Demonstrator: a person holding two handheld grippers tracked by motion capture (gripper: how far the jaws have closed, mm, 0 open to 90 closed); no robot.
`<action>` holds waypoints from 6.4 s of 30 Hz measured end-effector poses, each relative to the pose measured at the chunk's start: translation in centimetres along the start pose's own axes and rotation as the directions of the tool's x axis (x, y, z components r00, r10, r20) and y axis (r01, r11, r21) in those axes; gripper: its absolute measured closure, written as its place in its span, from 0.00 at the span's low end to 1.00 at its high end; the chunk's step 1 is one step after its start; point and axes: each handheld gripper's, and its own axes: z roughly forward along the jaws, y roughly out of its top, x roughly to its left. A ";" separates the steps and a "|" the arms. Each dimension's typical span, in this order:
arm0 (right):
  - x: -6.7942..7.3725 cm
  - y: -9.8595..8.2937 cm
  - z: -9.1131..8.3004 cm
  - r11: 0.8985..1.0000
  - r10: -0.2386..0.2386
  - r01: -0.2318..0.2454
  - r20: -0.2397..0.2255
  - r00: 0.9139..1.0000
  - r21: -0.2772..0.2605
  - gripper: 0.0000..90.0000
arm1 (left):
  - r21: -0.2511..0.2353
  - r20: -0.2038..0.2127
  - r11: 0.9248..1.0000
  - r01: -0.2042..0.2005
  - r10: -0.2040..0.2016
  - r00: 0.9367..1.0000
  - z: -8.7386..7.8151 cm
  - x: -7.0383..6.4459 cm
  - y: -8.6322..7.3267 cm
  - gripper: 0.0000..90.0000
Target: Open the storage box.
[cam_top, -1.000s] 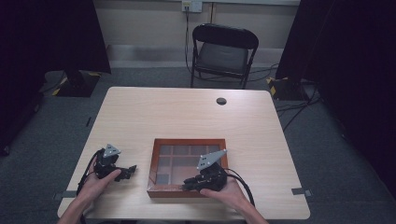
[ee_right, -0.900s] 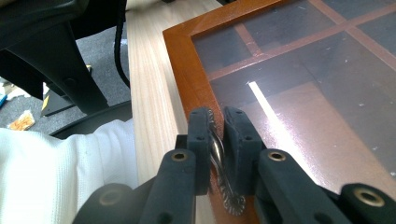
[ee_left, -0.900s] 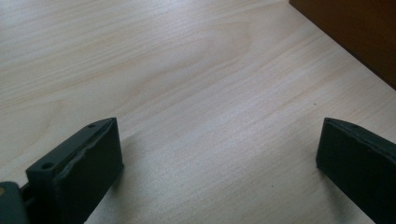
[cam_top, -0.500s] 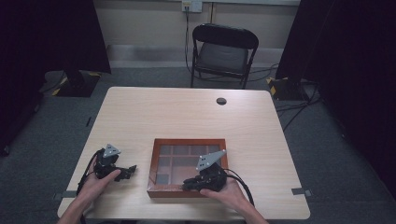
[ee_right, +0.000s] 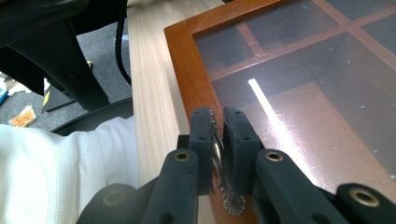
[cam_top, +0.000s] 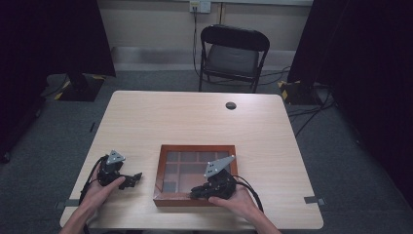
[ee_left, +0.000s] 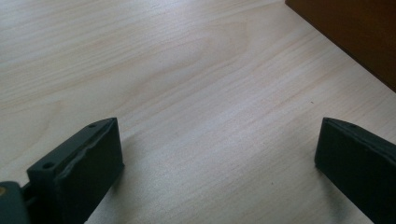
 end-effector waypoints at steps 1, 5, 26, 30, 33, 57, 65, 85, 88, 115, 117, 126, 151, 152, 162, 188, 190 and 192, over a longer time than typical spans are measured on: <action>0.0 0.0 0.0 1.000 0.000 0.000 0.000 1.000 0.000 0.93 | 0.000 -0.003 1.000 0.000 0.000 1.000 0.0 0.0 0.0 0.01; 0.0 0.1 -0.2 1.000 0.007 -0.007 -0.002 1.000 -0.004 0.93 | -0.014 -0.011 1.000 0.023 -0.024 1.000 -0.1 0.0 0.0 0.06; -0.3 1.0 -0.8 1.000 0.018 -0.019 -0.032 0.999 -0.008 0.93 | -0.036 0.027 0.999 -0.037 0.038 0.999 -0.8 -0.5 0.3 0.18; -0.3 1.1 -1.0 1.000 0.019 -0.020 -0.034 0.999 -0.007 0.93 | -0.049 0.034 0.998 -0.040 0.041 0.999 -1.0 -0.7 0.4 0.18; -0.4 1.2 -1.1 1.000 0.023 -0.024 -0.041 0.999 -0.014 0.93 | -0.066 0.047 0.998 -0.019 0.022 0.999 -1.1 -0.8 0.5 0.18; -1.0 3.4 -2.8 1.000 0.030 -0.031 -0.075 0.997 -0.006 0.93 | -0.214 0.116 0.974 -0.069 0.096 0.989 -2.8 -3.8 2.5 0.18; -1.2 4.4 -3.4 1.000 0.027 -0.028 -0.086 0.996 -0.010 0.93 | -0.258 0.137 0.963 -0.075 0.113 0.984 -2.9 -4.7 3.2 0.17; -1.9 5.9 -4.5 0.999 0.034 -0.035 -0.105 0.994 -0.009 0.93 | -0.314 0.171 0.934 -0.173 0.234 0.957 -2.0 -7.3 5.2 0.18; -2.1 6.2 -4.7 0.999 0.035 -0.036 -0.105 0.994 -0.008 0.93 | -0.333 0.168 0.928 -0.166 0.232 0.958 -1.9 -7.2 5.3 0.18; -2.8 7.3 -5.5 0.997 0.069 -0.072 -0.086 0.994 -0.028 0.80 | -0.466 0.177 0.865 -0.185 0.296 0.939 -1.8 -8.0 6.0 0.31; -2.9 7.3 -5.8 0.995 0.076 -0.080 -0.073 0.994 -0.058 0.75 | -0.467 0.175 0.864 -0.186 0.297 0.939 -1.8 -7.9 6.0 0.32; -3.0 6.9 -7.5 0.985 0.085 -0.083 0.003 0.996 -0.153 0.58 | -0.461 0.180 0.867 -0.190 0.300 0.937 -1.7 -7.8 6.1 0.32; -3.2 2.7 -12.7 0.947 0.159 -0.112 0.137 0.978 -0.302 0.39 | -0.430 0.206 0.889 -0.157 0.266 0.942 -1.7 -7.2 7.1 0.34; -3.2 2.4 -12.8 0.945 0.154 -0.104 0.140 0.978 -0.310 0.39 | -0.425 0.204 0.893 -0.145 0.251 0.946 -1.6 -7.2 7.2 0.34; -2.8 0.4 -13.6 0.931 0.159 -0.095 0.156 0.975 -0.352 0.34 | -0.420 0.219 0.897 -0.138 0.248 0.944 -1.5 -7.0 7.5 0.34; -3.0 -2.9 -13.0 0.924 0.163 -0.075 0.208 0.964 -0.376 0.25 | -0.401 0.263 0.911 -0.094 0.213 0.941 -1.5 -6.5 8.6 0.36; -3.1 -2.8 -13.0 0.922 0.161 -0.070 0.211 0.964 -0.382 0.26 | -0.402 0.268 0.912 -0.084 0.205 0.941 -1.5 -6.4 8.7 0.36; -3.2 -2.8 -13.0 0.921 0.150 -0.058 0.214 0.965 -0.386 0.27 | -0.402 0.272 0.912 -0.078 0.201 0.941 -1.4 -6.3 8.8 0.36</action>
